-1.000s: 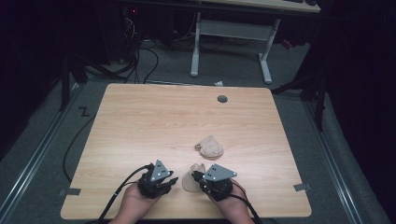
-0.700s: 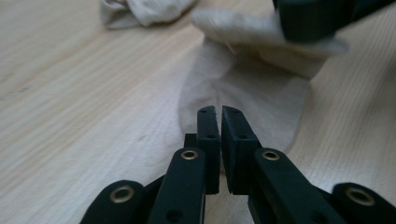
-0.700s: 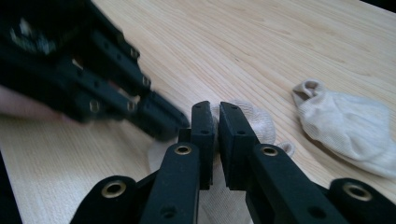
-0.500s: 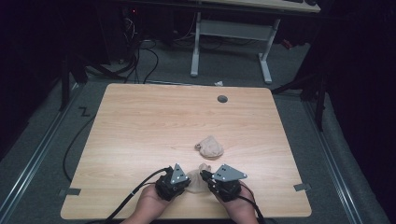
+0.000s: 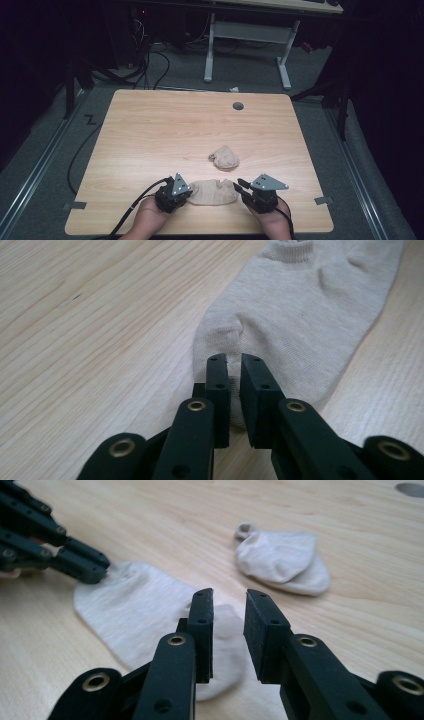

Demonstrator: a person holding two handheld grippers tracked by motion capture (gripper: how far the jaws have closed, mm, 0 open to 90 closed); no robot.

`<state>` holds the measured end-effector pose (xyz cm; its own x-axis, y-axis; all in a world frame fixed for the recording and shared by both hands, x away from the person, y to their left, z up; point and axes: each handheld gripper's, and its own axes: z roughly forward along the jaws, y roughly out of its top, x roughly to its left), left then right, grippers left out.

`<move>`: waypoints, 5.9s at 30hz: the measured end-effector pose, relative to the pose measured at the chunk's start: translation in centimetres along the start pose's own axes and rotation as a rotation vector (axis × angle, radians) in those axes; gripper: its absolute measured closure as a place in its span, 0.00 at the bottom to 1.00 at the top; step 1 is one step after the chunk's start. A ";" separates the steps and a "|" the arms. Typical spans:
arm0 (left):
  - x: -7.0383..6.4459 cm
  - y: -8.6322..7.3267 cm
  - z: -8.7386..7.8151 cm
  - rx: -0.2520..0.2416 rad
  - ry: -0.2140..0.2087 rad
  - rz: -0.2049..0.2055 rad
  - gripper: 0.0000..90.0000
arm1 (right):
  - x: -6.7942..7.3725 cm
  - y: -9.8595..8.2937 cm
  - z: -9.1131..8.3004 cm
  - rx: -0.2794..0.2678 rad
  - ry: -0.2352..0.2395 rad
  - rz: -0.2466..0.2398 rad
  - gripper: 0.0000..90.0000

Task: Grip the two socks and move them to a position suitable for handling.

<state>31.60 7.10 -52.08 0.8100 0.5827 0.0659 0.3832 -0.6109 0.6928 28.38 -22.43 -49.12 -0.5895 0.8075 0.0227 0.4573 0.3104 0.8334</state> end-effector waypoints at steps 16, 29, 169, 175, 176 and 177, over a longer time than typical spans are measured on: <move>-1.3 1.4 1.6 -0.019 -0.051 0.001 0.75 | 0.1 -0.9 4.5 0.213 0.042 -0.049 0.99; -1.5 0.6 -1.8 -0.064 -0.092 -0.019 0.72 | 2.0 -0.5 2.5 0.142 0.063 -0.086 0.90; 5.0 -2.8 -5.5 -0.110 0.019 -0.159 0.53 | -6.3 1.5 2.6 0.069 -0.232 0.068 0.80; 5.2 -2.9 -5.6 -0.114 0.022 -0.170 0.50 | -6.6 1.3 2.6 0.090 -0.264 0.037 0.77; 5.2 -3.0 -5.6 -0.114 0.021 -0.173 0.50 | -6.6 1.3 2.8 0.102 -0.262 0.031 0.77; 5.3 -3.0 -5.6 -0.113 0.020 -0.175 0.49 | -6.7 1.4 3.1 0.115 -0.253 0.034 0.78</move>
<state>32.26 14.97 -49.80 0.7259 0.6860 -0.0494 0.4644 -0.4359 0.7709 35.02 -25.82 -49.84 -0.3944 0.9133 -0.1013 0.5550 0.3246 0.7659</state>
